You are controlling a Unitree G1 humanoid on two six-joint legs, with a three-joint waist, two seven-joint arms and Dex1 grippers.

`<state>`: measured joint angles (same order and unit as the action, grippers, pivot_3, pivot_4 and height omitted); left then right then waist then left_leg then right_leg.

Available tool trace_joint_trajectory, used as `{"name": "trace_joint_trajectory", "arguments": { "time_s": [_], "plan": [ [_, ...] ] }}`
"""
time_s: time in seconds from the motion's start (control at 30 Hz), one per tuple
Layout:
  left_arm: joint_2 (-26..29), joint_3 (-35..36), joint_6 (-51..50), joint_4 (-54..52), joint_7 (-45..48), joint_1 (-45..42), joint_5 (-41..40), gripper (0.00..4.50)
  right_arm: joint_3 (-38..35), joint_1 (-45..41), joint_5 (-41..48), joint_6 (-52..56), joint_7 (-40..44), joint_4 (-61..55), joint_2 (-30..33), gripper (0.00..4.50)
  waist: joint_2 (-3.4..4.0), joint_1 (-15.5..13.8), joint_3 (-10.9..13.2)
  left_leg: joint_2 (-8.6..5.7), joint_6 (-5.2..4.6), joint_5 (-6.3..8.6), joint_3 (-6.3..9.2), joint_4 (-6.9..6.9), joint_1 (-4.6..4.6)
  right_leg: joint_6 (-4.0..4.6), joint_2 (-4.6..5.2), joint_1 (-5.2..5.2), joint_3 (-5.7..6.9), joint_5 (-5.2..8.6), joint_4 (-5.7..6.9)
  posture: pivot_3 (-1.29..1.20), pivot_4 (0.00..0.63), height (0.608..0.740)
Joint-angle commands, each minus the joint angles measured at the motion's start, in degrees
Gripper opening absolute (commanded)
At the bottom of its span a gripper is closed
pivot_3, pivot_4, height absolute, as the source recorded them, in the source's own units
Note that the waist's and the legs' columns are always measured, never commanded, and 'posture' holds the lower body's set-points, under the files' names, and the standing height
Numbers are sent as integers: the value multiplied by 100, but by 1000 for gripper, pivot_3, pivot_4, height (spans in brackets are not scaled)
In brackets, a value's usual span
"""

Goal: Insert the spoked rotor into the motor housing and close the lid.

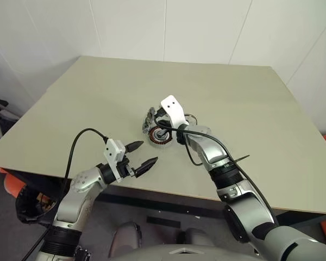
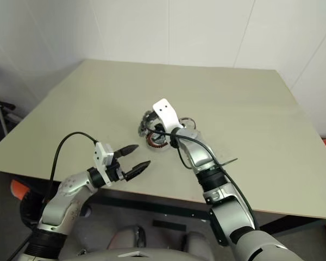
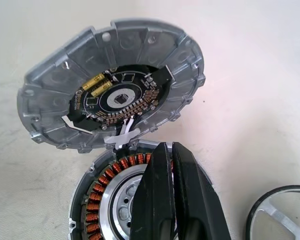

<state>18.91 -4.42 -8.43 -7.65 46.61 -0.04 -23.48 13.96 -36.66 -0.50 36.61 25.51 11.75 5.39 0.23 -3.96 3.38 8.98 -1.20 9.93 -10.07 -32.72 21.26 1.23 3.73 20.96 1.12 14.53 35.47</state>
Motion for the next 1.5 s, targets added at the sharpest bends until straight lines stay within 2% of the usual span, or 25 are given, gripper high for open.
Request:
{"name": "trace_joint_trajectory", "arguments": {
  "time_s": [0.03, 0.37, 0.8, 1.2, 1.5],
  "plan": [
    [-12, 32, 2, -202, -9, -119, -72, 4500, 46, 108, 59, 105, 44, -410, 5, 85, 0, -1, 0, 0, 0, 0, 0, 0, 0, 0, 0, 0, 0, 0, 0, 0, 0, 740],
    [-42, 38, 62, -69, 20, -156, -30, 4500, 295, 445, -43, 193, 22, -131, -43, 85, 0, 0, 0, 0, 2, -1, 0, 0, -1, 0, 0, -1, 0, 1, 0, 0, 0, 740],
    [-16, 52, 84, -181, 48, -26, -57, 4500, 33, 216, 139, 152, 55, -501, 3, 85, 0, 0, 0, -1, 4, -2, 0, 0, 0, 1, 0, 0, -2, 1, 0, 0, 0, 740],
    [33, 71, -42, -367, -9, -2, -91, 4500, 444, 632, -58, 401, 117, -340, 178, 85, 0, -1, -1, -1, 4, -2, 0, 1, -7, 1, 0, -6, -2, 1, 0, 0, 0, 740],
    [27, 75, -69, -260, 19, -84, -100, 4500, 17, 267, 210, 128, 56, -605, 24, 85, 0, 0, 0, -2, 8, -5, 0, -1, -4, 1, 0, -2, -5, 2, 0, 0, 0, 740]
  ]
}}
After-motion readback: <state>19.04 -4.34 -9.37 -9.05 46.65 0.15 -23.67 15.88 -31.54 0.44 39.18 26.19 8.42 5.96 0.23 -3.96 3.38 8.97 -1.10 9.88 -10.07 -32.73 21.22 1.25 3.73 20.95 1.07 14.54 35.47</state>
